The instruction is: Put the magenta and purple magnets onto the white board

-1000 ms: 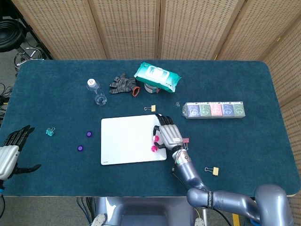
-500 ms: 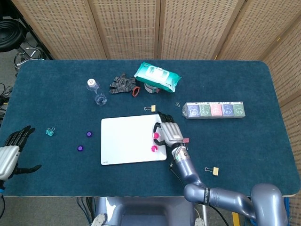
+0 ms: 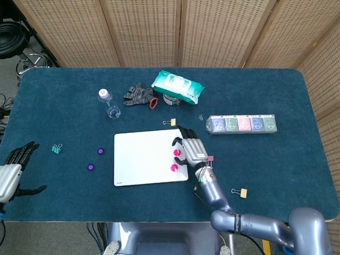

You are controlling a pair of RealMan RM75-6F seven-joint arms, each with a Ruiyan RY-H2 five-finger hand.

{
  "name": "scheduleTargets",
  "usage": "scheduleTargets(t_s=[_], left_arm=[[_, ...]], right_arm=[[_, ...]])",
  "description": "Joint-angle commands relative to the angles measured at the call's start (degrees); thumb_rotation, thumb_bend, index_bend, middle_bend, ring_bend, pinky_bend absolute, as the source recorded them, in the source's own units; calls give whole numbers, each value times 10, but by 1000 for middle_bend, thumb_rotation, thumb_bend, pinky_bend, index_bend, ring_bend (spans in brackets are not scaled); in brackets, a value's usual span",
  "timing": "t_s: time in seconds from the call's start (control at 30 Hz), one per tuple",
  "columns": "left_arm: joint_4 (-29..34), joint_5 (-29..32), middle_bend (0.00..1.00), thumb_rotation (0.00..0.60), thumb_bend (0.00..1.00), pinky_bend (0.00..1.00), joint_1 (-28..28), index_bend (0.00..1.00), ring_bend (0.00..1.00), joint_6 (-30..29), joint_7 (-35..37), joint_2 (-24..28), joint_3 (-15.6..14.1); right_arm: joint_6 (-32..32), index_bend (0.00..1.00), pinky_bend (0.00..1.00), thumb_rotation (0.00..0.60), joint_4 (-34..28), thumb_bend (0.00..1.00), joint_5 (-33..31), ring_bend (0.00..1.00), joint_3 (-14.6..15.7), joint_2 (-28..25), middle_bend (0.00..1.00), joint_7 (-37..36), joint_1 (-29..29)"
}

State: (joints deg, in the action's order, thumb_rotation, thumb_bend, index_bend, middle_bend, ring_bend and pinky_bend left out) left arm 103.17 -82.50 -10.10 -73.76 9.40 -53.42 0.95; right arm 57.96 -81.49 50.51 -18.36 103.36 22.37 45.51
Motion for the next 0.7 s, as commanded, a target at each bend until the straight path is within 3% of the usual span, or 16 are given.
scheduleTargets(t_s=[0.03, 0.17, 0.3, 0.37, 0.7], left_arm=[[-3, 2, 0, 600, 22, 0, -3, 0, 0, 6, -3, -3, 0], [-8, 10, 0, 600, 21, 0, -8, 0, 0, 15, -13, -10, 2], [-21, 14, 0, 600, 21, 0, -16, 0, 0, 25, -32, -25, 3], [-26, 15, 0, 600, 27, 0, -21, 0, 0, 33, -41, -37, 3], [-62, 25, 0, 600, 122, 0, -52, 4, 0, 77, -58, -89, 8]], right_arm=[[26, 342, 0, 600, -46, 327, 29, 0, 16, -44, 0, 2, -23], [55, 322, 0, 600, -103, 323, 75, 0, 46, -109, 0, -8, -60], [99, 215, 0, 600, -121, 77, 150, 0, 94, -169, 0, -21, -103], [127, 164, 0, 600, -128, 6, 183, 0, 114, -200, 0, -37, -129], [223, 121, 0, 600, -151, 0, 287, 0, 172, -312, 0, -115, -221]])
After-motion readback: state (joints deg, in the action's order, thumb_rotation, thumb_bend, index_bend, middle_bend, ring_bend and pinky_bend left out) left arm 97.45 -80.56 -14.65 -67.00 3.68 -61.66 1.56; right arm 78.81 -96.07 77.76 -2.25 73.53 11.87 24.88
